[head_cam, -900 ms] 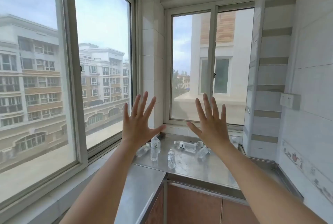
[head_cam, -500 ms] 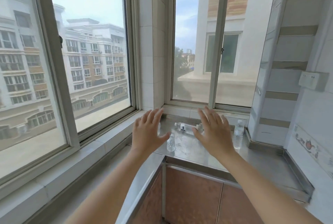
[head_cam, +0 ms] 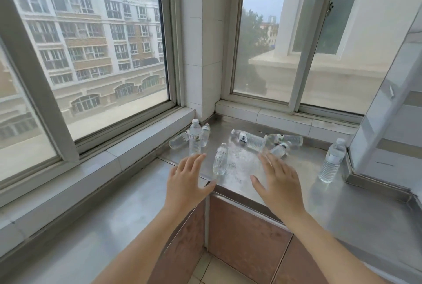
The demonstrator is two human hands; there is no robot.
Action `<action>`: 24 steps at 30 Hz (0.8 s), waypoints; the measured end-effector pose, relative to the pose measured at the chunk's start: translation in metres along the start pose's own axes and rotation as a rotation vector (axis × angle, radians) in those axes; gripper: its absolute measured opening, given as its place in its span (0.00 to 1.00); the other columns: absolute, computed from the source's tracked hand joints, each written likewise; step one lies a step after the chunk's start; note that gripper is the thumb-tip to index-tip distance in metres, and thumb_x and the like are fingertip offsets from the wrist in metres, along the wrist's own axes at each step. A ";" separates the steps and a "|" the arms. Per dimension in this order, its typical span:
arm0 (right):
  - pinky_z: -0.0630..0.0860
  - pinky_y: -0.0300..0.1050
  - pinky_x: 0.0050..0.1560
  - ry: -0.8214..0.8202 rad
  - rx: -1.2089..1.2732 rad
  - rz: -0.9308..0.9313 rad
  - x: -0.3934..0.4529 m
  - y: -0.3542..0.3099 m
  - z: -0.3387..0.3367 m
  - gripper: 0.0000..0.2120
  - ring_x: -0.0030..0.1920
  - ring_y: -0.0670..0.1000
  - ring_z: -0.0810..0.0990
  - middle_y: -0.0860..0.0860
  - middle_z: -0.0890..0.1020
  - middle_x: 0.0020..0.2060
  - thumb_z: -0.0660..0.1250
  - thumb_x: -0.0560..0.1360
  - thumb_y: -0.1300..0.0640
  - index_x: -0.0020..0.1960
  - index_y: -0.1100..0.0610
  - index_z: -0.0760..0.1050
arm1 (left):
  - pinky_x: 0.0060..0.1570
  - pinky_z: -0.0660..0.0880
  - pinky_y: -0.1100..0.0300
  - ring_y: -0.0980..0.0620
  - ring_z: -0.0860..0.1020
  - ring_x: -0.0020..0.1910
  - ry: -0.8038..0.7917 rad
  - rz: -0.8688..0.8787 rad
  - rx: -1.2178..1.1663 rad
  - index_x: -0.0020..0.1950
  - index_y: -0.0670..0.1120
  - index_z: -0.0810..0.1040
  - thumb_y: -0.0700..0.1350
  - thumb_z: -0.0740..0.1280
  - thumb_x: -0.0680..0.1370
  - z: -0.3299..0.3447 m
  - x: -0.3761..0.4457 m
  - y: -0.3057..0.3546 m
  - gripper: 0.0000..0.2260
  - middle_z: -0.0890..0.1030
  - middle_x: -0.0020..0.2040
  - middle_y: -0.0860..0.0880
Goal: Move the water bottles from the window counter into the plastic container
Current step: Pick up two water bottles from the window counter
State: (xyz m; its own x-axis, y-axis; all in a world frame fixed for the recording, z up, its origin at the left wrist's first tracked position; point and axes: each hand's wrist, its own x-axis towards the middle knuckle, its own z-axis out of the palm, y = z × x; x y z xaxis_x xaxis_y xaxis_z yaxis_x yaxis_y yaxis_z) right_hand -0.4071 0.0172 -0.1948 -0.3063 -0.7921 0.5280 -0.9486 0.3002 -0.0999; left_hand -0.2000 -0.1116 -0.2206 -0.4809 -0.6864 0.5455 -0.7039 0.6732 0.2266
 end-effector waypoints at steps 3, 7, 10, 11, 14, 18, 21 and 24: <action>0.74 0.57 0.57 -0.039 0.032 0.008 0.014 0.003 0.029 0.28 0.59 0.59 0.79 0.56 0.78 0.62 0.57 0.72 0.42 0.66 0.56 0.74 | 0.65 0.69 0.50 0.50 0.72 0.69 -0.036 -0.042 -0.005 0.75 0.53 0.67 0.66 0.66 0.72 0.022 0.015 -0.009 0.34 0.73 0.71 0.55; 0.75 0.56 0.57 -0.075 0.067 0.000 0.047 0.004 0.067 0.28 0.58 0.58 0.79 0.56 0.80 0.61 0.57 0.72 0.42 0.64 0.57 0.75 | 0.63 0.70 0.50 0.49 0.73 0.68 -0.032 -0.091 -0.031 0.73 0.52 0.69 0.64 0.69 0.71 0.055 0.048 -0.023 0.33 0.74 0.69 0.55; 0.74 0.57 0.58 -0.116 0.085 0.009 0.076 0.006 0.101 0.28 0.59 0.58 0.79 0.55 0.80 0.61 0.56 0.72 0.41 0.64 0.57 0.75 | 0.64 0.70 0.49 0.49 0.72 0.68 -0.059 -0.115 -0.058 0.74 0.52 0.68 0.64 0.68 0.71 0.089 0.079 -0.041 0.34 0.74 0.70 0.54; 0.74 0.57 0.58 -0.133 0.081 0.014 0.085 0.007 0.113 0.28 0.59 0.58 0.79 0.55 0.80 0.61 0.56 0.72 0.40 0.64 0.57 0.75 | 0.64 0.69 0.50 0.49 0.72 0.69 -0.071 -0.123 -0.069 0.74 0.52 0.68 0.63 0.68 0.71 0.101 0.091 -0.048 0.34 0.73 0.71 0.54; 0.75 0.56 0.56 -0.190 0.076 0.035 0.111 0.011 0.146 0.28 0.58 0.57 0.80 0.55 0.80 0.60 0.55 0.73 0.40 0.64 0.56 0.75 | 0.67 0.66 0.52 0.50 0.70 0.71 -0.113 -0.183 -0.116 0.76 0.52 0.65 0.62 0.70 0.72 0.136 0.123 -0.066 0.36 0.71 0.72 0.54; 0.76 0.55 0.55 -0.235 0.099 0.074 0.149 0.012 0.182 0.27 0.57 0.57 0.80 0.54 0.81 0.59 0.56 0.72 0.40 0.63 0.55 0.75 | 0.68 0.65 0.51 0.49 0.68 0.73 -0.148 -0.307 -0.188 0.79 0.49 0.60 0.61 0.72 0.71 0.177 0.160 -0.093 0.41 0.68 0.76 0.51; 0.75 0.53 0.55 -0.253 0.130 0.102 0.174 0.013 0.206 0.27 0.57 0.55 0.80 0.53 0.81 0.59 0.57 0.72 0.40 0.64 0.54 0.75 | 0.69 0.67 0.49 0.49 0.68 0.73 -0.151 -0.403 -0.268 0.79 0.48 0.57 0.59 0.75 0.70 0.204 0.186 -0.114 0.44 0.67 0.76 0.50; 0.75 0.52 0.55 -0.288 0.154 0.103 0.191 0.015 0.232 0.27 0.58 0.55 0.80 0.52 0.81 0.59 0.57 0.72 0.40 0.64 0.54 0.74 | 0.68 0.70 0.49 0.51 0.70 0.72 -0.114 -0.618 -0.502 0.79 0.51 0.55 0.53 0.80 0.67 0.230 0.205 -0.132 0.48 0.69 0.75 0.53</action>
State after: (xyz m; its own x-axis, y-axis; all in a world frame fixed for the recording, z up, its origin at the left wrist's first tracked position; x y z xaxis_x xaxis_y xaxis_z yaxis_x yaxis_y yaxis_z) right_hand -0.4985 -0.2528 -0.2906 -0.3897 -0.8861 0.2510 -0.9059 0.3198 -0.2778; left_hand -0.3256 -0.4045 -0.3243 -0.1505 -0.9809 0.1232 -0.5541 0.1869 0.8112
